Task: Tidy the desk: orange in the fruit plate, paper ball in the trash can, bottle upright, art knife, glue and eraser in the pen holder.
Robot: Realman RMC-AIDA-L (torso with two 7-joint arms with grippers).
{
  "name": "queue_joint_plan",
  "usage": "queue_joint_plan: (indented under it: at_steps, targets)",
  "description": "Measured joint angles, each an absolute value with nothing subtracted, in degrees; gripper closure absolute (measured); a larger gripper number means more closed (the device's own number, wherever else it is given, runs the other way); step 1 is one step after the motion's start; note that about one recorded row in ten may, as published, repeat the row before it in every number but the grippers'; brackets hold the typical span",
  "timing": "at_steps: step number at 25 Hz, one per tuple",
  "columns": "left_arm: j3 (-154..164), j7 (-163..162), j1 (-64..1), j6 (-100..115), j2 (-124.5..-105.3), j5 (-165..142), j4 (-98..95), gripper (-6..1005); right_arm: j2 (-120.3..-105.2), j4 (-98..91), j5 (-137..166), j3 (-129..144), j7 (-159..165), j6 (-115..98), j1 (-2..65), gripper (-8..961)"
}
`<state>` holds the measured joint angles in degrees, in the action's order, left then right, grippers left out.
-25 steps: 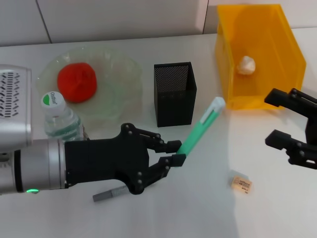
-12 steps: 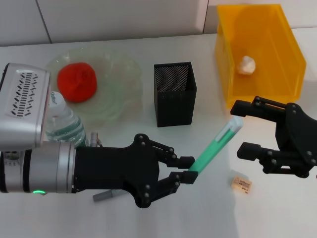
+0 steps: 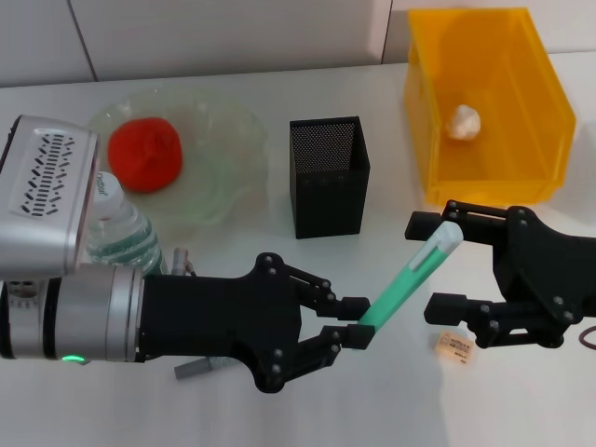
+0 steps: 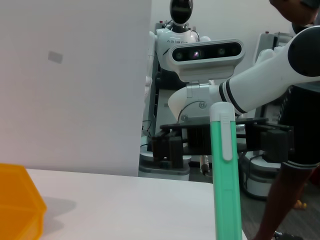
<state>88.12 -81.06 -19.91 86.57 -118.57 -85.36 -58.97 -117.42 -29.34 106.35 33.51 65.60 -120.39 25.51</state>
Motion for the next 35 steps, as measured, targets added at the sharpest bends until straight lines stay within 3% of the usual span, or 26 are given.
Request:
queue_joint_plan:
  at_steps: [19,29,35]
  targets:
    - [88.06,-81.04,-19.99,87.53,-118.57,-85.33,-58.17,838,-117.68,-29.41,106.36,35.63,68.59,-119.0,27.02,202]
    - [87.51,-81.04,-20.62,87.61,-118.57,-85.36,-56.49,839,-118.0,-30.59,106.43,38.19,68.37,-118.12,27.76,631]
    - [86.6,-81.04,-21.53,87.86,-118.56,-85.43,-54.47,840,-118.18,-31.69,106.39,38.2,68.39,-118.27,27.36,755]
